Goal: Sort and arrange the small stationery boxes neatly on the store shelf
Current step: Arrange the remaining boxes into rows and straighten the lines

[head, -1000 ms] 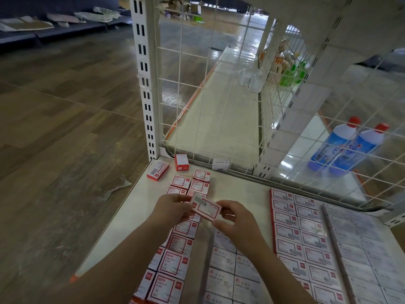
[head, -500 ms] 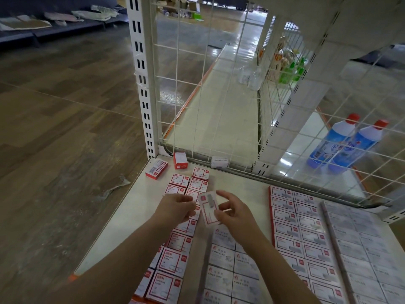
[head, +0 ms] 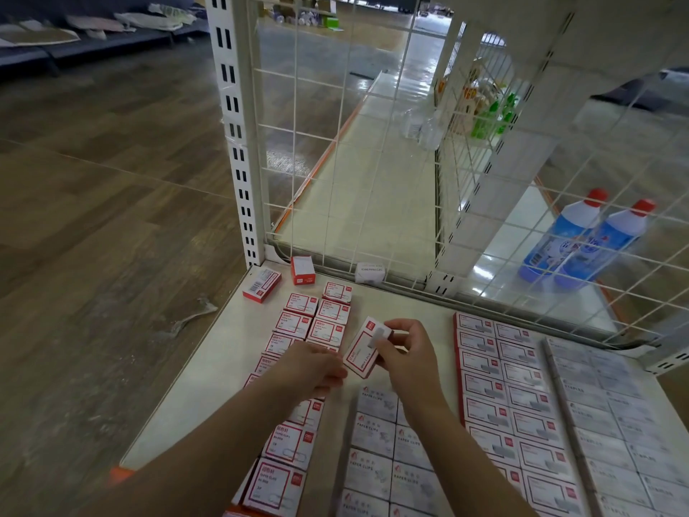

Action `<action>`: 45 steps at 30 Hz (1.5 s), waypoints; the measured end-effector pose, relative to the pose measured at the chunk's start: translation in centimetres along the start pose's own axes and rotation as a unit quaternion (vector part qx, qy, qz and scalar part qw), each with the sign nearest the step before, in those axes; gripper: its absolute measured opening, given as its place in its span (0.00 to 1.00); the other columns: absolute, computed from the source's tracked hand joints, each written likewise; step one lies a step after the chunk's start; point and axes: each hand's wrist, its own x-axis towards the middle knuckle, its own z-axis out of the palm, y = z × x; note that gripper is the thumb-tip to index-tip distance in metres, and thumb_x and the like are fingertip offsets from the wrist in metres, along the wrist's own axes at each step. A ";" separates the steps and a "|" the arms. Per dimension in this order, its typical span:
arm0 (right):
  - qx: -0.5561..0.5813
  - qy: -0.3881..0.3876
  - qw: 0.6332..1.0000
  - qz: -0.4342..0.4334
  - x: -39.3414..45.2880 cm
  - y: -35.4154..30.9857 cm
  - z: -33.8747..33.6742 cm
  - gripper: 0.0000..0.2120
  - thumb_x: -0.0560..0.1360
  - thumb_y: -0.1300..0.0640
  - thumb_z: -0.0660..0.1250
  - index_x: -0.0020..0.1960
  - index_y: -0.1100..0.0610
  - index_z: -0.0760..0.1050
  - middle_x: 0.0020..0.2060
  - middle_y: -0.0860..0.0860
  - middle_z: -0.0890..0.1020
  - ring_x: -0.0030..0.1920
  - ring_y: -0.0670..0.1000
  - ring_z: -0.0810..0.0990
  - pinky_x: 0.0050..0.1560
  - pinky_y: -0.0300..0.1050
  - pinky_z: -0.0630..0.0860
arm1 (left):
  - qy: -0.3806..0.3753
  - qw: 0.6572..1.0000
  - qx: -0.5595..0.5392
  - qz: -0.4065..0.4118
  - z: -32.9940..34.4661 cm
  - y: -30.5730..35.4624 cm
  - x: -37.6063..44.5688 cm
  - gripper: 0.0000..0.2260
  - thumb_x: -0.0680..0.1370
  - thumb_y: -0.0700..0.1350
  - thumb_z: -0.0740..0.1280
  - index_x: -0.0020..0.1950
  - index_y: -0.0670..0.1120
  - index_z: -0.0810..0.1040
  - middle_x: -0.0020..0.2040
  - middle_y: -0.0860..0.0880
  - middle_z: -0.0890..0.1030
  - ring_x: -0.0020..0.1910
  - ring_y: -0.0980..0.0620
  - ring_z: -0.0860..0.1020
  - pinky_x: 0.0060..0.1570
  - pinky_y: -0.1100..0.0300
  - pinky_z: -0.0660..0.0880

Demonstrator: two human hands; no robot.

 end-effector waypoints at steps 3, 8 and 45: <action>0.038 0.015 0.999 0.023 0.1 0.1 0.0 0.03 0.76 0.61 0.65 0.46 0.56 0.71 0.45 0.55 0.80 0.44 0.50 0.82 0.39 0.37 0.80 | 0.021 0.999 -0.044 0.000 -0.1 0.1 0.0 0.05 0.76 0.36 0.65 0.45 0.39 0.80 0.47 0.41 0.82 0.47 0.47 0.81 0.48 0.57 0.79; 0.055 -0.037 0.995 0.071 0.0 0.1 -0.4 0.04 0.74 0.63 0.67 0.46 0.60 0.72 0.43 0.56 0.82 0.40 0.50 0.82 0.39 0.36 0.80 | 0.105 0.990 -0.092 0.020 -0.8 0.6 0.4 0.07 0.77 0.36 0.63 0.53 0.39 0.79 0.48 0.41 0.81 0.50 0.46 0.79 0.53 0.55 0.78; -0.100 -0.081 0.992 0.000 -2.2 0.7 -8.3 0.18 0.71 0.66 0.69 0.58 0.54 0.72 0.49 0.52 0.81 0.49 0.46 0.81 0.44 0.33 0.78 | 0.030 0.980 0.135 0.145 2.9 0.5 -1.0 0.13 0.78 0.38 0.63 0.61 0.43 0.75 0.51 0.46 0.79 0.50 0.49 0.77 0.46 0.61 0.74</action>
